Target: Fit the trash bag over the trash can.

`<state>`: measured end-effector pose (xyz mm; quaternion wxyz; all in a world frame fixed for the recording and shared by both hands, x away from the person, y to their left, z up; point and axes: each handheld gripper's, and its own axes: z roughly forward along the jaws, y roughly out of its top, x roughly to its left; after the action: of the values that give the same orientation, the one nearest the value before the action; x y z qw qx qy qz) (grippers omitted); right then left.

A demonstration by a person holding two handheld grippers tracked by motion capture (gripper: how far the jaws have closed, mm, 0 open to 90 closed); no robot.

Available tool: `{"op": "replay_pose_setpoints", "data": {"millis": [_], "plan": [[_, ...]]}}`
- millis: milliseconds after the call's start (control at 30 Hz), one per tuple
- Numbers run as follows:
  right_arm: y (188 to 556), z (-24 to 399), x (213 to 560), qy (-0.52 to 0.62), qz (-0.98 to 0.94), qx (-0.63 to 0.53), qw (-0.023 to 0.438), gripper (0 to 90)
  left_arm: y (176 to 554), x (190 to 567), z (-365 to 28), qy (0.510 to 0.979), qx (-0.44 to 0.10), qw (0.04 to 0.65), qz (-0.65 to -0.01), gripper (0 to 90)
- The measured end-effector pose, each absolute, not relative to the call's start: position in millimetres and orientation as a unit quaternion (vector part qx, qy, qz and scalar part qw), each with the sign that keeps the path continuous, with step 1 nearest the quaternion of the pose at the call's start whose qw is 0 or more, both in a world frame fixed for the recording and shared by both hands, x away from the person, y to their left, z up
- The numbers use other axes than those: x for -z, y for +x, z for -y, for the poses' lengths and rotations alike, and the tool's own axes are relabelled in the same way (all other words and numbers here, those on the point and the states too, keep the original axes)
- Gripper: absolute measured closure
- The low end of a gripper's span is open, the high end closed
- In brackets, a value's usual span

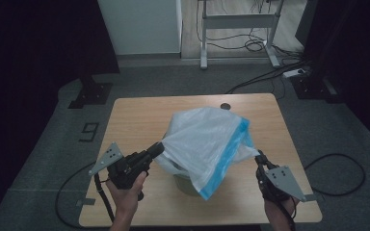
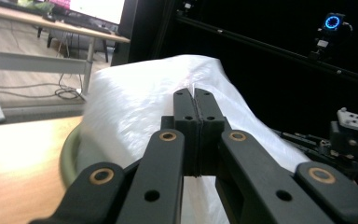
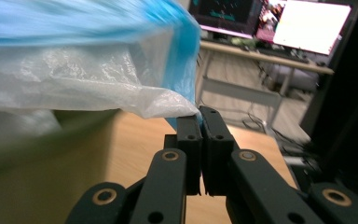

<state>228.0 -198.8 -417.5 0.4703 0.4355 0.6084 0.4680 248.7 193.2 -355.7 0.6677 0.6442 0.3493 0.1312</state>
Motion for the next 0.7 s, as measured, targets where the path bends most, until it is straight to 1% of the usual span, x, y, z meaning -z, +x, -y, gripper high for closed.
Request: {"op": "replay_pose_setpoints", "data": {"millis": [200, 267, 333, 400, 467, 533, 600, 700], "plan": [[237.4, 221.8, 440.2, 0.463, -0.618, -0.455, 0.444, 86.2, 249.0, 371.5, -205.6, 0.637, -0.120, 0.666, -0.368, 89.2], [241.0, 226.4, 444.9, 0.462, -0.623, -0.465, 0.428, 83.6, 249.3, 375.0, -207.2, 0.636, -0.119, 0.665, -0.373, 89.2], [243.4, 228.2, 447.7, 0.460, -0.625, -0.468, 0.422, 75.7, 249.4, 377.2, -207.3, 0.636, -0.118, 0.664, -0.375, 89.2], [242.5, 228.2, 448.2, 0.454, -0.628, -0.479, 0.412, 60.4, 249.4, 378.6, -206.4, 0.638, -0.119, 0.662, -0.375, 89.2], [235.6, 226.8, 447.3, 0.448, -0.627, -0.487, 0.410, 50.8, 249.5, 379.4, -204.8, 0.641, -0.121, 0.659, -0.375, 89.1], [225.4, 225.5, 446.8, 0.439, -0.629, -0.499, 0.402, 44.8, 249.7, 379.8, -203.2, 0.642, -0.125, 0.656, -0.375, 89.1], [216.4, 224.1, 446.1, 0.433, -0.635, -0.510, 0.386, 40.8, 250.2, 380.4, -201.5, 0.642, -0.126, 0.655, -0.378, 89.1], [205.0, 220.6, 441.6, 0.415, -0.644, -0.526, 0.370, 36.8, 250.8, 381.0, -198.5, 0.641, -0.128, 0.654, -0.381, 89.1]]}}
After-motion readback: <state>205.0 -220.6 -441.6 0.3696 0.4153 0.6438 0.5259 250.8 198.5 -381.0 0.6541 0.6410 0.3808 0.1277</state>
